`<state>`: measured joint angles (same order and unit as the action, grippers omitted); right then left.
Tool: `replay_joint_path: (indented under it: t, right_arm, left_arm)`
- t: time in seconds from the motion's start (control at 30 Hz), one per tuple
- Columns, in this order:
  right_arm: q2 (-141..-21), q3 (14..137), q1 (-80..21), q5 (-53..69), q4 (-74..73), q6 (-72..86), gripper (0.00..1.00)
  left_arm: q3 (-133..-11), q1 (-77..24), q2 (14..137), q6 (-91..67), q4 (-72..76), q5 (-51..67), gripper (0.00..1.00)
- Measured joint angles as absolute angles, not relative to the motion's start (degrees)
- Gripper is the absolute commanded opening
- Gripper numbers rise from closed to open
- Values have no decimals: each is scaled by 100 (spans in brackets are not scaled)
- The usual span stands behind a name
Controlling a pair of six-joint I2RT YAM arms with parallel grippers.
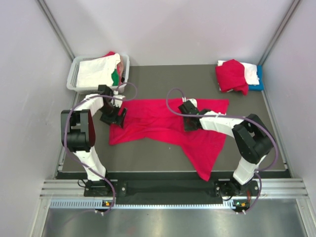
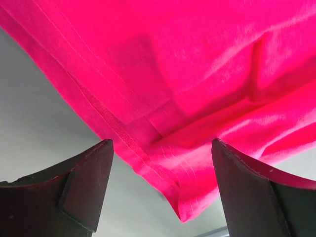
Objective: Fold and stack the t-shirts
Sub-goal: Flatten the tshirt out
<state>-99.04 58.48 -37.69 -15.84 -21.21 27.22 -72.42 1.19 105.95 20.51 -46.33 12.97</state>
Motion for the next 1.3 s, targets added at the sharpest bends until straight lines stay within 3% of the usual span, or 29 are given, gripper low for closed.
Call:
replay_joint_path:
  t: [0.33,0.8,1.13,1.27,1.3]
  right_arm:
    - [-9865,5771,-3769,-1586,-2025,2744,21]
    - [-9856,5736,-3769,-1588,-1968,2762,18]
    - [-9808,5664,-3769,-1588,-1892,2766,18]
    - [-9806,5660,-3769,-1586,-1887,2766,17]
    - [-9806,5660,-3769,-1586,-1887,2766,17]
  left_arm:
    - [-7706,145,10733,1916,-4501,1326,84]
    - [-7575,148,10927,1796,-4272,1431,76]
    - [-7561,202,10954,1763,-4141,1382,54]
    - [-7561,217,10956,1752,-4095,1363,40]
    - [-7561,217,10958,1754,-4088,1361,31]
